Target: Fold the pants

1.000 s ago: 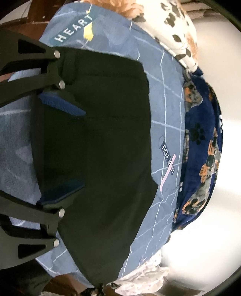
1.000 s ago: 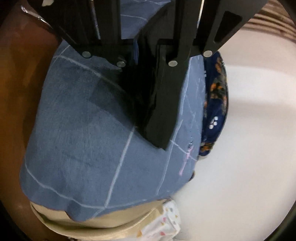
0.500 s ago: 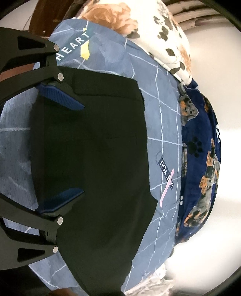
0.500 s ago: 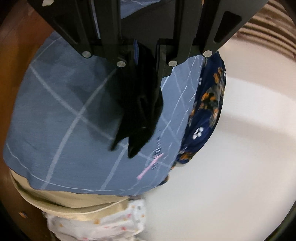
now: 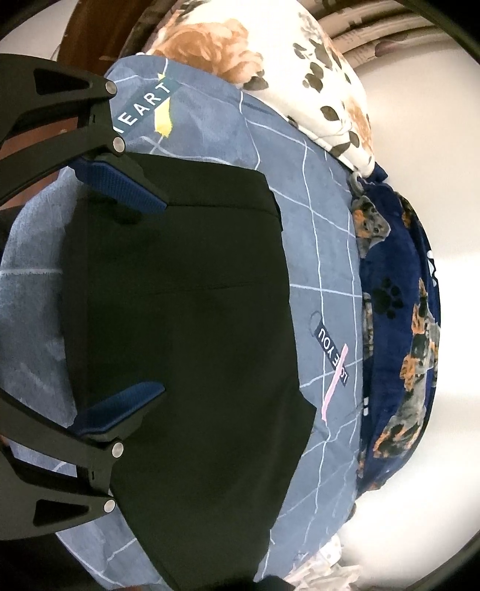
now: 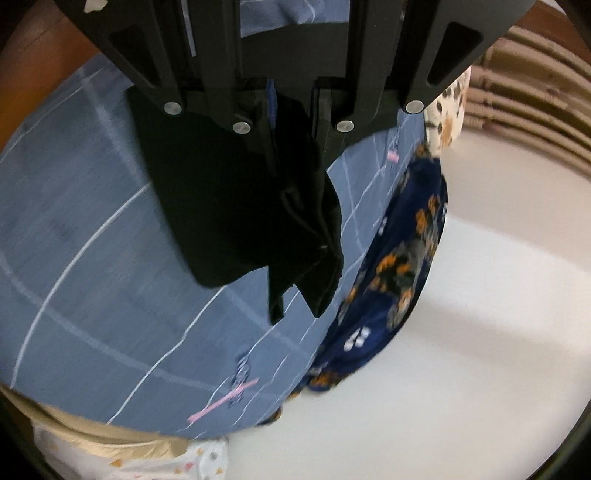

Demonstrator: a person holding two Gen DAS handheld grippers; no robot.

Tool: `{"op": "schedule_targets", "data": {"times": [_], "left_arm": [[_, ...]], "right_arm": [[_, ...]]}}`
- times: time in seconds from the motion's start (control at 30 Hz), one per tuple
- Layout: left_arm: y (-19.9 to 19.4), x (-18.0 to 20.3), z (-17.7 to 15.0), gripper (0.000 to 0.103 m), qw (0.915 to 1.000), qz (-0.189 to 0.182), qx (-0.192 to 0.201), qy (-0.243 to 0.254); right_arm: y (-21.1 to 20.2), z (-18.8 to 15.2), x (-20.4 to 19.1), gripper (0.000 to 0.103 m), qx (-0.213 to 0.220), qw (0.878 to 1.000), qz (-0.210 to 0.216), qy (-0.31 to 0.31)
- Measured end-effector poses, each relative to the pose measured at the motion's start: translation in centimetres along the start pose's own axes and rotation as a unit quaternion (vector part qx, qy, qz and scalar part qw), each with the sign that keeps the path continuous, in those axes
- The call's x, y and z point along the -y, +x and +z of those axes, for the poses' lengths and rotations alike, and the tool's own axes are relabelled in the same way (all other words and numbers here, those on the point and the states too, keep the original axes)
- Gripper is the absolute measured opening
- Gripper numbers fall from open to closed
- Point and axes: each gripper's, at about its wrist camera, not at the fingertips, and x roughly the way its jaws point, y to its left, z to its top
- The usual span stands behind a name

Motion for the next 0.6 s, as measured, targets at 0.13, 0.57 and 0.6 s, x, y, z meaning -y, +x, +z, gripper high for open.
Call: {"op": "schedule_targets", "data": {"times": [0.13,0.57,0.6], "left_arm": [[0.0,0.0,0.0,0.093,1.0000,-0.002,-0.004,0.002],[0.5,1.1,-0.5,0.093,0.9996,-0.004,-0.014,0.024],[0.5,1.2,-0.4,0.093,0.9996,-0.003,-0.013,0.025]], "right_arm": [[1.7,-1.4,-1.1,0.014,-0.023,0.999,-0.010,-0.025],[4.4,-3.9,-2.6,0.015,-0.065,0.996,-0.020,-0.061],[4.7,-4.2,-2.8,0.015,-0.070,0.995,-0.020,-0.066]]}}
